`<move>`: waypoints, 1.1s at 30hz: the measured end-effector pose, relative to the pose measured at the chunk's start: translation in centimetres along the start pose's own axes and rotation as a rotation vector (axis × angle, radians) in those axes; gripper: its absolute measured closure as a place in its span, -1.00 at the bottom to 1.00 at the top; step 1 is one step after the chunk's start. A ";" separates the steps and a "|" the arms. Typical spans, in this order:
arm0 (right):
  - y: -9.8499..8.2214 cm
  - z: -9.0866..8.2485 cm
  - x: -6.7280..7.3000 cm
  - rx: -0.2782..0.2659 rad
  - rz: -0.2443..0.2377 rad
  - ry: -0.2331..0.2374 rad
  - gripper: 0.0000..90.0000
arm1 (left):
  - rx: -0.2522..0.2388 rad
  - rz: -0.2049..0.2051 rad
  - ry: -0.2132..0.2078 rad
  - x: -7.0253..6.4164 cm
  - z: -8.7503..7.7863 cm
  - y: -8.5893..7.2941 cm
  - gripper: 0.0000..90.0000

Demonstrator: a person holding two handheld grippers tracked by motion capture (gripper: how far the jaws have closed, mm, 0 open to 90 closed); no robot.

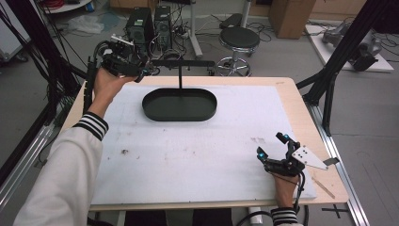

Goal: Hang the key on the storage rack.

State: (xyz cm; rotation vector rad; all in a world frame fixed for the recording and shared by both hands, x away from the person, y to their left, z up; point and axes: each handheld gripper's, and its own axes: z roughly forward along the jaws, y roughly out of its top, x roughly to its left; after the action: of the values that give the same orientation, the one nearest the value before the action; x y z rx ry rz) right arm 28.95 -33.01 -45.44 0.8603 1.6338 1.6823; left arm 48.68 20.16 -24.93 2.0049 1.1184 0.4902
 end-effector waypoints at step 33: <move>0.0 0.0 0.0 -0.001 -0.007 0.000 -0.94 | -0.002 0.005 0.098 1.3 1.7 -2.8 0.09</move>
State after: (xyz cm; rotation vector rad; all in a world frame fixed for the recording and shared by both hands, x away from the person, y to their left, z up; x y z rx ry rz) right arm 28.92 -33.01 -45.44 0.8537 1.6340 1.6782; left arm 48.98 21.33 -28.21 2.0005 1.1718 0.5972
